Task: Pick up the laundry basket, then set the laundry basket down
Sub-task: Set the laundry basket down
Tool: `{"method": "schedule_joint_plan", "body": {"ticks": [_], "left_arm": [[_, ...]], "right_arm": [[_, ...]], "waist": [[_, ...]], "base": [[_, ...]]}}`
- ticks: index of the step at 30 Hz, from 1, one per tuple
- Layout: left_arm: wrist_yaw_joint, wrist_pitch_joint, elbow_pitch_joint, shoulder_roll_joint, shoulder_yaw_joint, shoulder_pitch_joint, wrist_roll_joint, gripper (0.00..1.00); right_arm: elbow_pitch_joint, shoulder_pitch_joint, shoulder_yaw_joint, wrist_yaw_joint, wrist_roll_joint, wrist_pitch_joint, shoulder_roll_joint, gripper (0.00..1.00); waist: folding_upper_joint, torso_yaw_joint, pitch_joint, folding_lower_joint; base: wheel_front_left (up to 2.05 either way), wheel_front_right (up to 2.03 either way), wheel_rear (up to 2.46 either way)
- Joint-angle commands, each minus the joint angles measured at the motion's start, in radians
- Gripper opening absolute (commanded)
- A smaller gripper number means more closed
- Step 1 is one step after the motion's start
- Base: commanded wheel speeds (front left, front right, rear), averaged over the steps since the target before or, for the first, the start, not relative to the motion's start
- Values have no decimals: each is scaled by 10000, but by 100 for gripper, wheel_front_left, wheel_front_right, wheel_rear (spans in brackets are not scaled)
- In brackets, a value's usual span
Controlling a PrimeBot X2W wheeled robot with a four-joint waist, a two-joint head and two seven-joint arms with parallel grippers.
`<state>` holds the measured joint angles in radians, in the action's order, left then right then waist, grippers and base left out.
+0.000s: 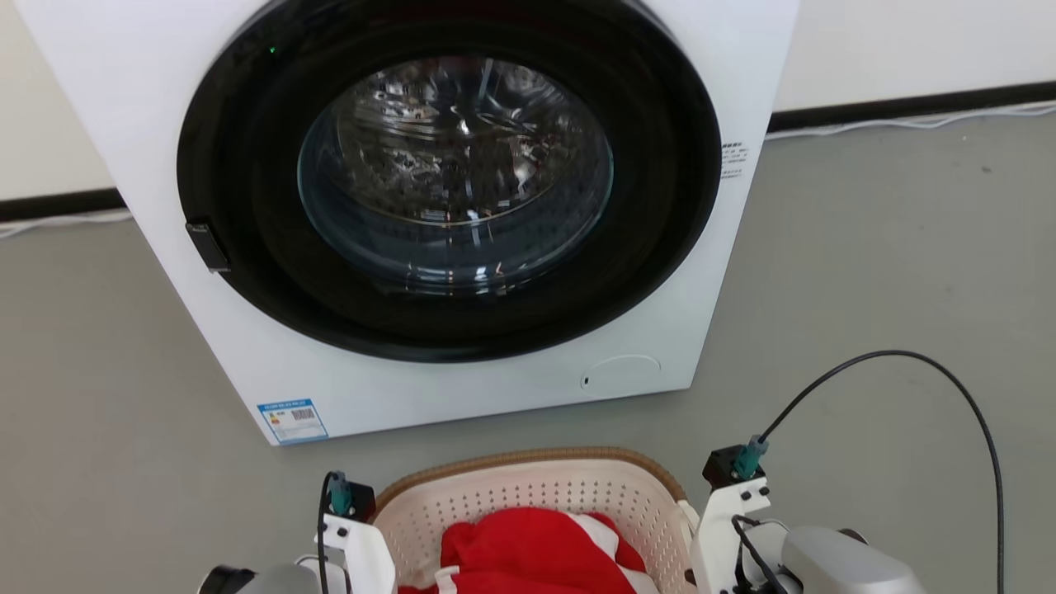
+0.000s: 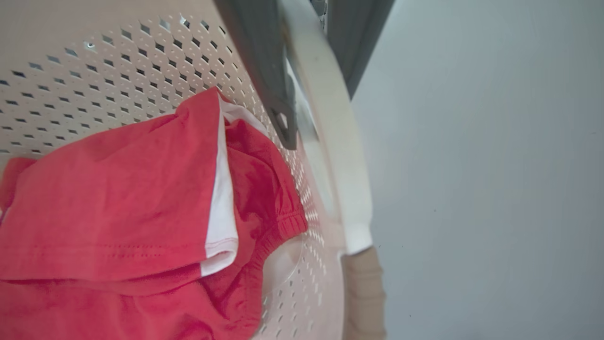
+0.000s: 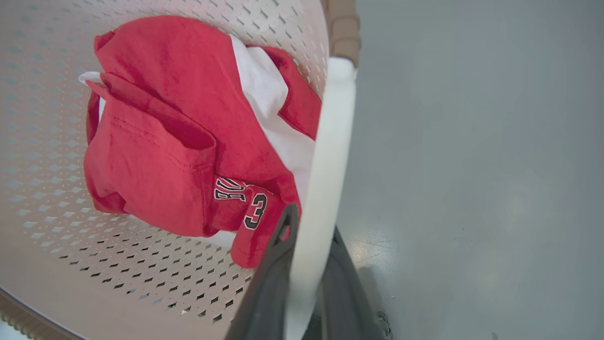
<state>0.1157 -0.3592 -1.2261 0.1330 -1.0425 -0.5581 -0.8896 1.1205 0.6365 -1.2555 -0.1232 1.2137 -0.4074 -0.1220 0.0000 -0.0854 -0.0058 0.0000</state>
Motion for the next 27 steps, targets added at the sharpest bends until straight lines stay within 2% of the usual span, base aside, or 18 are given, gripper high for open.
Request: {"method": "schedule_joint_plan", "body": {"ticks": [1, 11, 27], "left_arm": [[150, 84, 100, 136, 48, -605, -16, 0], [147, 571, -56, 229, -143, -1252, 136, 0], [-113, 1750, -348, 318, -111, -2456, 312, 0]], "right_arm": [[-206, 390, 13, -75, -9, 339, 118, 0], [-249, 818, 10, -75, -30, 1322, 37, 0], [-232, 1931, -66, -75, -408, 3269, -200, 0]], "waist": [[0, 26, 155, 0], [0, 143, 1293, 0], [0, 208, 3269, 0]], "base": [[0, 0, 0], [0, 0, 0], [0, 0, 0]]}}
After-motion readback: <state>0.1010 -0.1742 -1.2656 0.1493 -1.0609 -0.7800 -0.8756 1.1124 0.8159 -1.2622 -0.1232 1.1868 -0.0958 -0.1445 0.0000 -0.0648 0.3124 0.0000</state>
